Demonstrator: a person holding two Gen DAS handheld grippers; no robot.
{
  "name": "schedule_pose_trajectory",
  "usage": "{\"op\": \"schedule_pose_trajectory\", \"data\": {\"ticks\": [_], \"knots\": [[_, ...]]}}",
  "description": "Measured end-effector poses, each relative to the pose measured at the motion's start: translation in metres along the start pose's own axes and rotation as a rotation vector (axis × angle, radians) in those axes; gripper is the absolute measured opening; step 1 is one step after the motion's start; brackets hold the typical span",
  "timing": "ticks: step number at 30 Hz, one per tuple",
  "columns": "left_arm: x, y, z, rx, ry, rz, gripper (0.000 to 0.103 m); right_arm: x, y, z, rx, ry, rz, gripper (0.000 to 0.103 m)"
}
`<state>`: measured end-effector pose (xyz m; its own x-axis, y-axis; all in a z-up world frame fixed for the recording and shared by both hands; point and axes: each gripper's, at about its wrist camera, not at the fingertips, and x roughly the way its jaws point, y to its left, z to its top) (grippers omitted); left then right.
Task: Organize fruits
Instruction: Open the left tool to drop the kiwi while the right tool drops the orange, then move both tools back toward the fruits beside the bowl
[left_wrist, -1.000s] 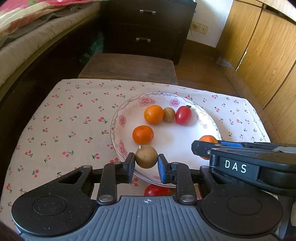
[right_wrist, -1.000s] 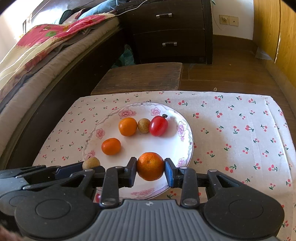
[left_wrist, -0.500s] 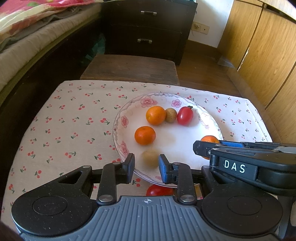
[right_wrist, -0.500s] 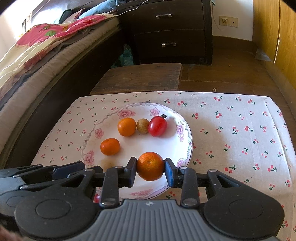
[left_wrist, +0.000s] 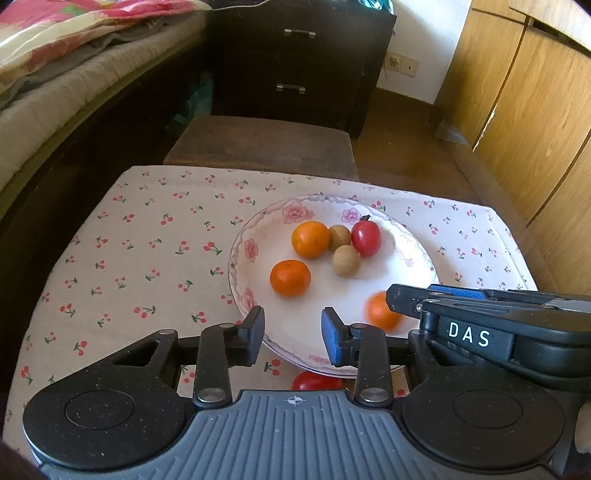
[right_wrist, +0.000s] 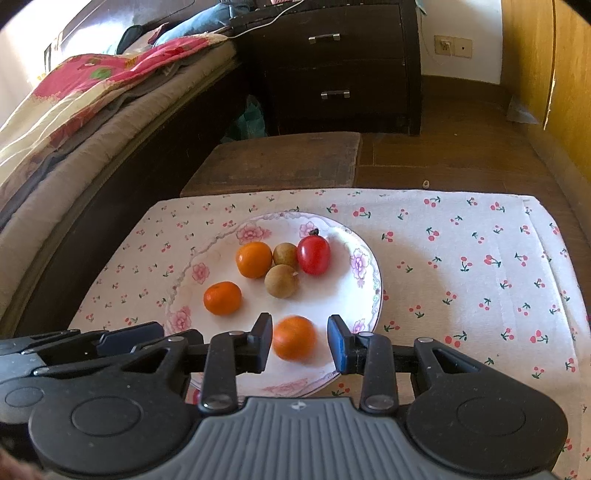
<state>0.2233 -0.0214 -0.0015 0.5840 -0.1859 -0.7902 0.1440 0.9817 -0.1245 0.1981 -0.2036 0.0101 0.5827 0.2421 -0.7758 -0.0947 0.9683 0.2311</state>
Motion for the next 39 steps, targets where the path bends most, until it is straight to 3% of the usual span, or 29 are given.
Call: {"op": "schedule_pose_trajectory", "data": {"ticks": [19,39], "knots": [[-0.022,-0.002,-0.007,0.006,-0.024,-0.013,0.044,-0.025,0.008,-0.007,-0.005,-0.009,-0.019,0.035],[-0.046,-0.008,-0.037,0.054,-0.015,-0.025,0.043,-0.052,0.015,-0.038,-0.021,0.02,-0.04,0.035]]}}
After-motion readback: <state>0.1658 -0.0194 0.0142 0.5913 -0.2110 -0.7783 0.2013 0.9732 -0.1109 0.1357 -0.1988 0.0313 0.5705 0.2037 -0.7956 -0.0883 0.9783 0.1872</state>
